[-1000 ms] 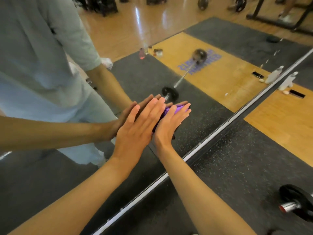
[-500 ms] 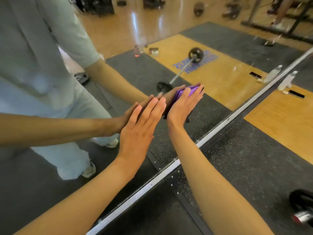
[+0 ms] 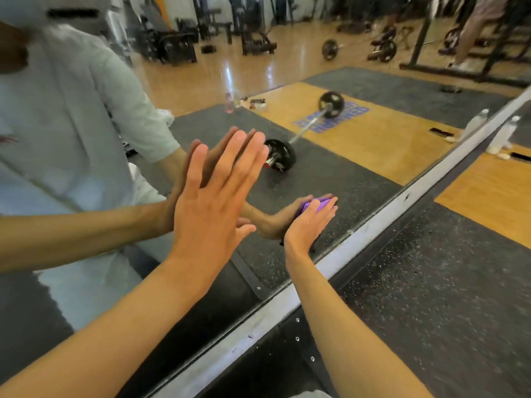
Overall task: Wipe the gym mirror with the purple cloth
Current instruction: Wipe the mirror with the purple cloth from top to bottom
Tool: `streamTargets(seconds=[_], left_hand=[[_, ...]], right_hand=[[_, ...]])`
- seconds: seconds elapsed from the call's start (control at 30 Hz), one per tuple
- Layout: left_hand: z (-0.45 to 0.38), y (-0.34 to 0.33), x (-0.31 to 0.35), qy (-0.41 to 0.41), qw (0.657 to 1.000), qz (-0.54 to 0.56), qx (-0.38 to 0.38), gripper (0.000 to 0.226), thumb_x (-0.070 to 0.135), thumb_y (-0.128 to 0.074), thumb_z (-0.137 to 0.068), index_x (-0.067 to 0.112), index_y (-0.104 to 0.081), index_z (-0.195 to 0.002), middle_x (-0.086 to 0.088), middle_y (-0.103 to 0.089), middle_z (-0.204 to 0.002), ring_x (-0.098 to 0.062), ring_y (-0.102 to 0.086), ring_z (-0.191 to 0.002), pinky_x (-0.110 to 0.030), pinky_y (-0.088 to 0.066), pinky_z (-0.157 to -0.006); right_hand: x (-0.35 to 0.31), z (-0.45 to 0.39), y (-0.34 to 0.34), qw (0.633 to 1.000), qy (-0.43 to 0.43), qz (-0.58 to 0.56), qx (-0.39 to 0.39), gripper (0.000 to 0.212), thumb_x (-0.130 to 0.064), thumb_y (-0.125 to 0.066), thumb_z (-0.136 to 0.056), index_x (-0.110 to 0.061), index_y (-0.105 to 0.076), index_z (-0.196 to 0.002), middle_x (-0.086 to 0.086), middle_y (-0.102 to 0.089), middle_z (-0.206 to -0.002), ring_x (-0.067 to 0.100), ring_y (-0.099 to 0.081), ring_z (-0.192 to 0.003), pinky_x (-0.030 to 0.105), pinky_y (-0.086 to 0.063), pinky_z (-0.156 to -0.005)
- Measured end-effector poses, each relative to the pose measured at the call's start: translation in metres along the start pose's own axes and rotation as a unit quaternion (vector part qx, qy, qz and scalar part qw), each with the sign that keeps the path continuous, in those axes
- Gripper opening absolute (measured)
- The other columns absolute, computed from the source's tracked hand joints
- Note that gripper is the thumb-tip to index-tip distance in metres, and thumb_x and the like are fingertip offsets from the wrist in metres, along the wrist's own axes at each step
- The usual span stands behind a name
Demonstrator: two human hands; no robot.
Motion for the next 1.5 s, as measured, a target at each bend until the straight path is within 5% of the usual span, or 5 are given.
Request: streamTargets(seconds=[0.33,0.63,0.93,1.13,1.5], left_hand=[[-0.003,0.002,0.005,0.003,1.0,-0.007,-0.022,0.141,0.092,-0.054,-0.075,0.008,0.014,-0.166,-0.01,0.015,-0.175,-0.028,0.006,-0.162,-0.061,0.008,-0.124],[0.01,0.051,-0.092,0.056,0.988,0.128,0.061,0.129,0.053,-0.086,-0.074,0.014,-0.009,-0.169,-0.008,-0.001,-0.177,-0.028,-0.001,-0.162,-0.047,0.005,-0.13],[-0.016,0.059,-0.162,0.048,0.991,0.026,0.124,0.096,0.068,-0.037,-0.103,0.008,-0.002,-0.168,-0.01,-0.006,-0.176,-0.027,-0.009,-0.162,-0.051,-0.002,-0.13],[-0.014,0.063,-0.158,0.04,0.986,-0.001,0.159,0.093,0.071,-0.02,-0.104,0.005,-0.004,-0.168,-0.011,-0.011,-0.176,-0.026,-0.016,-0.162,-0.049,-0.02,-0.13],[-0.012,0.057,-0.161,0.049,0.982,0.076,0.165,0.093,0.071,-0.024,-0.106,0.008,0.001,-0.168,-0.009,-0.003,-0.177,-0.024,-0.005,-0.163,-0.048,-0.011,-0.132]], right_hand=[[-0.006,0.046,-0.005,0.998,-0.053,0.02,-0.029,0.058,-0.035,-0.024,-0.114,-0.019,-0.004,-0.166,0.004,0.005,-0.175,0.021,0.006,-0.161,0.044,-0.003,-0.13],[-0.188,0.111,-0.049,0.954,0.273,0.038,-0.12,0.067,-0.049,-0.004,-0.1,-0.024,-0.002,-0.163,-0.007,0.014,-0.168,0.011,0.017,-0.157,0.027,0.019,-0.122],[-0.402,0.15,-0.074,0.781,0.61,0.114,-0.074,0.059,-0.032,-0.029,-0.11,-0.009,-0.024,-0.164,0.018,-0.015,-0.172,0.035,-0.007,-0.16,0.056,-0.004,-0.129],[-0.361,0.148,-0.07,0.843,0.531,0.067,-0.05,0.064,-0.028,-0.029,-0.11,0.005,-0.011,-0.162,0.022,-0.008,-0.172,0.033,-0.004,-0.161,0.053,-0.006,-0.13],[-0.184,0.17,-0.056,0.865,0.471,0.118,-0.126,0.066,-0.036,-0.024,-0.11,-0.004,-0.004,-0.165,0.0,0.007,-0.175,0.022,0.004,-0.162,0.042,0.002,-0.131]])
Point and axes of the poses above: each hand's wrist, its own z-axis away from the middle knuckle, its own y-axis out of the back of the hand, x = y × z, the point moved 10 cm from there along -z, towards the middle knuckle
